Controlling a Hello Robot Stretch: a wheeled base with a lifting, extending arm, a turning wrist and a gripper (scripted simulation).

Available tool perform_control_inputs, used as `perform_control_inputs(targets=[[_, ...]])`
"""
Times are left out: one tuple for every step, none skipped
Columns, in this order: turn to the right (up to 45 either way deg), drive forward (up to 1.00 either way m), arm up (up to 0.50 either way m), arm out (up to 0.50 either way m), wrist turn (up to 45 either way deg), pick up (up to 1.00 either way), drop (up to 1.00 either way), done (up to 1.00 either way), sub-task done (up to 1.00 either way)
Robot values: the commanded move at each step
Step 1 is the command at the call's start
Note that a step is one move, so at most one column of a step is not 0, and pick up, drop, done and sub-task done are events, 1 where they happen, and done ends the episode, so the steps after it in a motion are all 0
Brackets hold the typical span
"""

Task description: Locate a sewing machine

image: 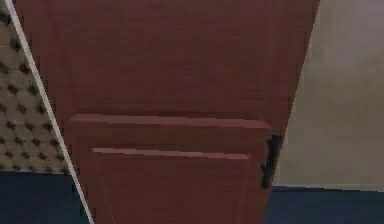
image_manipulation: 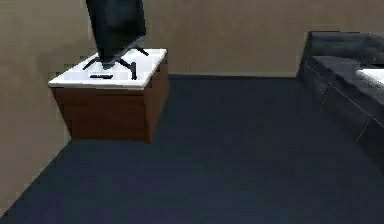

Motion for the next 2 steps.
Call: perform_control_inputs(targets=[[-42.0, 0.0, 0.0, 0.0, 0.0, 0.0, 0.0, 0.0, 0.0], [-3.0, 0.0, 0.0, 0.0, 0.0, 0.0, 0.0, 0.0, 0.0]])
